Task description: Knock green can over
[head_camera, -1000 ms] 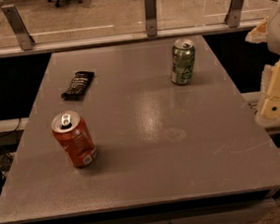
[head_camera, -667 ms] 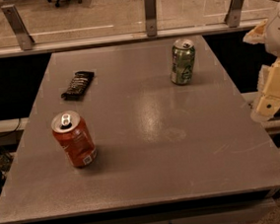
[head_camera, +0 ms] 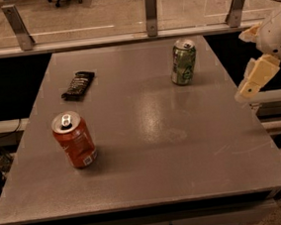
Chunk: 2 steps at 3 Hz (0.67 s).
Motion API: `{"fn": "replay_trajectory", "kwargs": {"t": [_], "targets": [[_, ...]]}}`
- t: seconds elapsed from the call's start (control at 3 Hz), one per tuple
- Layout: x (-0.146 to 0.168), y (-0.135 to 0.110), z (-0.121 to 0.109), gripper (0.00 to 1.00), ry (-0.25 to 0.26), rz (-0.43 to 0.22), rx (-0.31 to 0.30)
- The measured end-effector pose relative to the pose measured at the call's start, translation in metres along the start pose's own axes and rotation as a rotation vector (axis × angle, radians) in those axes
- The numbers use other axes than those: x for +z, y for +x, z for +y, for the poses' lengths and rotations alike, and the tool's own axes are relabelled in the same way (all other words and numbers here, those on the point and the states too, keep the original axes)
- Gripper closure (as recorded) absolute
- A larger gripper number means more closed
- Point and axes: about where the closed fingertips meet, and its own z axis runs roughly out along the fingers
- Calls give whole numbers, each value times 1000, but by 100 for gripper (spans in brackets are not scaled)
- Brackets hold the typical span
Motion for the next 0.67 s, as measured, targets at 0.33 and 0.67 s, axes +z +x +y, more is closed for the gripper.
{"fn": "replay_trajectory", "kwargs": {"t": [0.33,0.67], "targets": [[29,-6,-24,0,4,-103,21],[57,-23,-34,0,-10,-205,24]]}}
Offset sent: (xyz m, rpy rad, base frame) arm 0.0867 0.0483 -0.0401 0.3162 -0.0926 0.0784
